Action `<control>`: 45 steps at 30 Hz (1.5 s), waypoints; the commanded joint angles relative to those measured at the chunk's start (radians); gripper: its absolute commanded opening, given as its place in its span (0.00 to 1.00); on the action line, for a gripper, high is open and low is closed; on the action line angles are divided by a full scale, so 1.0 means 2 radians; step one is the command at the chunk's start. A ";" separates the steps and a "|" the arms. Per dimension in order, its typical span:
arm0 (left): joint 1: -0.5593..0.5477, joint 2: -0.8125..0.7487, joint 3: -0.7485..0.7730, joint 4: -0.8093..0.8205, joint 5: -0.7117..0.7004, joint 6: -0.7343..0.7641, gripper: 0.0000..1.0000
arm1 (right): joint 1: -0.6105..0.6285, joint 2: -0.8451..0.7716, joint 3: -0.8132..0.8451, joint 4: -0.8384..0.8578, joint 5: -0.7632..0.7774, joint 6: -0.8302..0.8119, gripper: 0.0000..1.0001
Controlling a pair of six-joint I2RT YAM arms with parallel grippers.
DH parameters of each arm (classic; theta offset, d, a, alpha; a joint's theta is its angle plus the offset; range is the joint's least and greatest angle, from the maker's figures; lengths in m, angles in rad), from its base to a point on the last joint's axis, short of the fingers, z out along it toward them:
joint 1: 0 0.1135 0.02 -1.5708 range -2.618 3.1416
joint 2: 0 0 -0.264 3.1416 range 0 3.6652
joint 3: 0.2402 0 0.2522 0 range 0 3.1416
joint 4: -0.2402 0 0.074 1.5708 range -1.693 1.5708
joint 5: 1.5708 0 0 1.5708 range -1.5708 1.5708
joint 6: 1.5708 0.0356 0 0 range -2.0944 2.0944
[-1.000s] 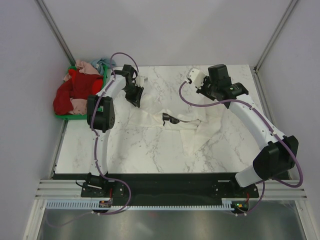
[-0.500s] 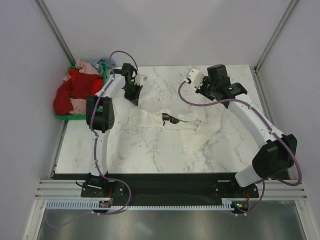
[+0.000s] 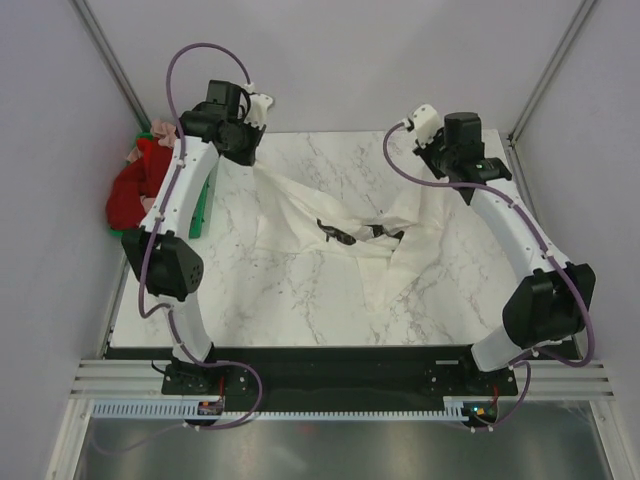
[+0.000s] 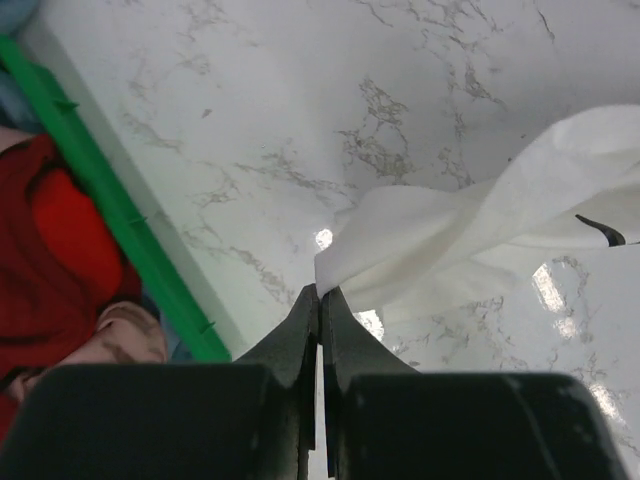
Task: Fold and stack the t-shirts
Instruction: Flatten the tshirt out
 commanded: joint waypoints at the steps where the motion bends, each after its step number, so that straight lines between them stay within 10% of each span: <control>1: 0.001 -0.060 -0.008 -0.017 -0.077 0.008 0.02 | -0.025 0.001 0.055 0.046 -0.018 0.057 0.00; 31: 0.002 -0.447 -0.080 0.054 -0.050 0.054 0.02 | -0.029 -0.191 0.319 -0.228 0.027 0.055 0.00; 45: 0.001 -0.494 0.006 0.056 -0.032 0.057 0.02 | -0.073 -0.231 0.492 -0.216 0.040 0.023 0.00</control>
